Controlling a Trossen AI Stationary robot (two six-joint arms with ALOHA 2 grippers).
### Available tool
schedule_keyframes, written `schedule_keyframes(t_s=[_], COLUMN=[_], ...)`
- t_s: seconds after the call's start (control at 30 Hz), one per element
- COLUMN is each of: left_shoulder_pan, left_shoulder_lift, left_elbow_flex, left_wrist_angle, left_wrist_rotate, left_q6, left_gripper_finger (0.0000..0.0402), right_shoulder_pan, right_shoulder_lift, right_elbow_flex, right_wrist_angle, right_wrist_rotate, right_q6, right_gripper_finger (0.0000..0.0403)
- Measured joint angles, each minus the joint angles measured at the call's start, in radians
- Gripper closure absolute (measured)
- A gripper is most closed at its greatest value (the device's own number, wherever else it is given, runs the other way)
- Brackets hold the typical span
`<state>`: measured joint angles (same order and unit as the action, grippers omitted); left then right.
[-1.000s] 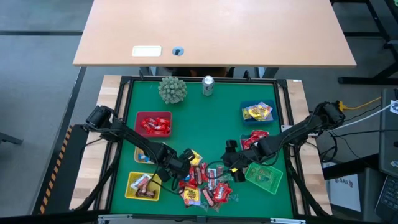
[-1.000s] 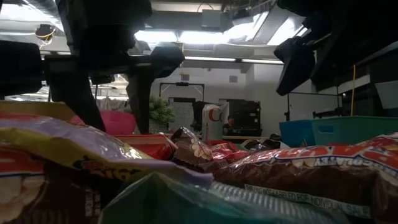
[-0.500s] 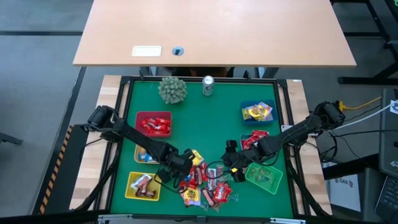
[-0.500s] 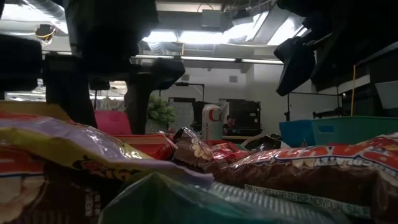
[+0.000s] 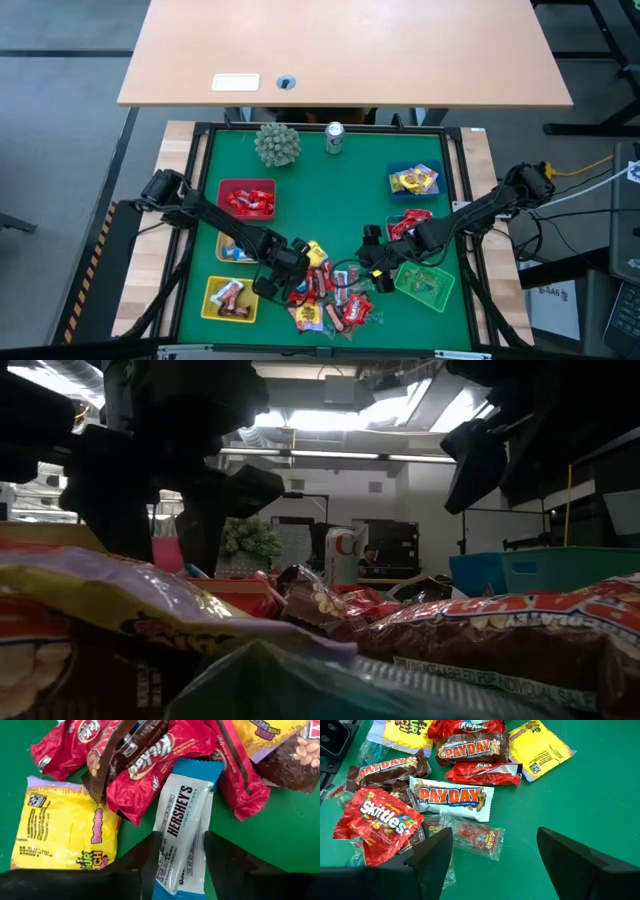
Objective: Sort candy
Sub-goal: Put the white chocolate bar into the orange bin
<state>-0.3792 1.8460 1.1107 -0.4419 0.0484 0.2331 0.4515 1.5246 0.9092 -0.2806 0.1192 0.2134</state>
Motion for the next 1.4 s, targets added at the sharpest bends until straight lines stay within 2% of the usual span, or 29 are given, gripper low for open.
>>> schedule_keyframes(t_s=[0.77,0.97,1.27,1.4], left_shoulder_pan=[0.059,0.082,0.124,0.138], left_shoulder_lift=[-0.041,-0.041,-0.041,-0.041], left_elbow_flex=[0.000,0.000,0.000,0.000], left_wrist_angle=[0.013,0.018,0.066,0.101], left_wrist_rotate=[0.078,0.103,0.081,0.080], left_q6=[-0.247,-0.374,-0.571,-0.598], left_gripper_finger=[0.0390,0.0395,0.0389,0.0389], right_shoulder_pan=[0.000,0.000,0.000,0.000], right_shoulder_lift=[0.000,0.000,0.000,0.000], right_elbow_flex=[0.000,0.000,0.000,0.000], right_wrist_angle=[-0.001,0.000,0.085,0.093], right_wrist_rotate=[0.000,0.000,0.000,0.000], right_q6=[-0.002,-0.002,-0.002,-0.002], right_gripper_finger=[0.0113,0.0113,0.0113,0.0113])
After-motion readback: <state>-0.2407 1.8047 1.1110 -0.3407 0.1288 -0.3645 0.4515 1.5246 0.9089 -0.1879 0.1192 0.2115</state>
